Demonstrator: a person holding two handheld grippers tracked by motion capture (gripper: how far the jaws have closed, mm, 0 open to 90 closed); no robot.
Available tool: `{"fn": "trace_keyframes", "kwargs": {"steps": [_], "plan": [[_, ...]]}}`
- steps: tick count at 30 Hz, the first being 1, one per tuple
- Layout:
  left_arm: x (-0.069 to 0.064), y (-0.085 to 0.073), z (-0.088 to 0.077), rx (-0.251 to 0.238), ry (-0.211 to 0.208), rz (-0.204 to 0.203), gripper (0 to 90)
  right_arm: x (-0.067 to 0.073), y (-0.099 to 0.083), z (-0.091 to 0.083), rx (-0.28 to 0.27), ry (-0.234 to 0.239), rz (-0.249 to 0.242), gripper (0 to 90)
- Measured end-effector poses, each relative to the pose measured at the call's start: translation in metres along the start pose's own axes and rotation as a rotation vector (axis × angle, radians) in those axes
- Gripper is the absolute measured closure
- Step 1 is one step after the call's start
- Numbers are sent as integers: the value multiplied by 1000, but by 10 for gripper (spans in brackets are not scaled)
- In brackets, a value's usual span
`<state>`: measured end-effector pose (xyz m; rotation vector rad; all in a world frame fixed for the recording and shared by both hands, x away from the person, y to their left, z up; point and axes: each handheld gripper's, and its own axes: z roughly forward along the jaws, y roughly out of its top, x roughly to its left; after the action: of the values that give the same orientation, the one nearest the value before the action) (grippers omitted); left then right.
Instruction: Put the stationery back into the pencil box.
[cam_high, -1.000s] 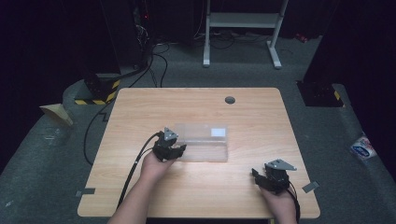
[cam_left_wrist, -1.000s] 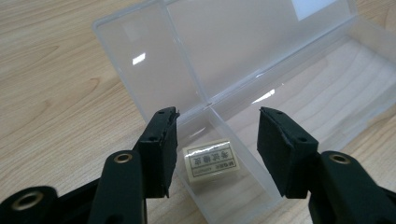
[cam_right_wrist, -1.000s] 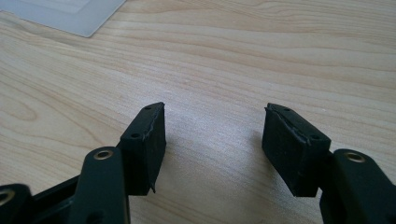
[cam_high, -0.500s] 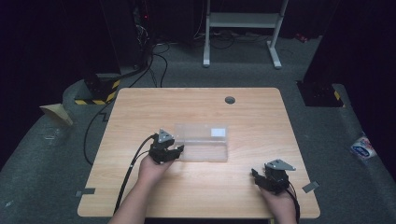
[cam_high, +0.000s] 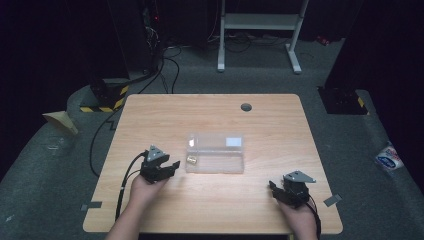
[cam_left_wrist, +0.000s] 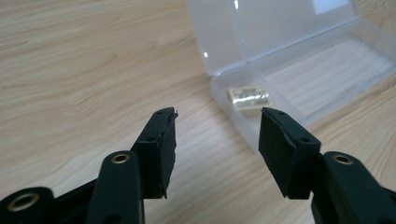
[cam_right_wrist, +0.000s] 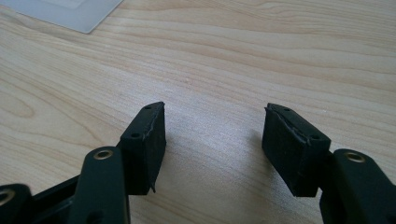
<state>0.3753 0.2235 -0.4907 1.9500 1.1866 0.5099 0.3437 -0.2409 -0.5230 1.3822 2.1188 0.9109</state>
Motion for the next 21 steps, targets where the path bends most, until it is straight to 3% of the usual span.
{"fn": "trace_keyframes", "kwargs": {"steps": [3, 5, 9, 12, 15, 17, 19, 21], "plan": [[5, -15, -12, 12, 8, 4, 428, 0, 0, 0, 0, -1, -1, 392], [7, -24, -18, 12, 5, -16, 421, 0, 0, 0, 0, -1, -1, 392], [18, -45, -28, 57, 27, -26, 405, 0, 0, 0, 0, -2, -1, 392], [24, -59, -34, 89, 43, -13, 383, 0, 0, 1, -2, -1, -3, 393], [24, -75, -39, 73, 57, 21, 316, 0, 0, 1, -2, -1, -4, 393], [24, -79, -44, 73, 74, 42, 268, 1, 0, 1, -3, -4, -1, 394], [26, -81, -44, 74, 79, 5, 216, 1, 0, 1, -4, -6, 0, 400], [26, -81, -44, 79, 80, 11, 202, 0, 0, 1, -5, -16, 3, 402]]}}
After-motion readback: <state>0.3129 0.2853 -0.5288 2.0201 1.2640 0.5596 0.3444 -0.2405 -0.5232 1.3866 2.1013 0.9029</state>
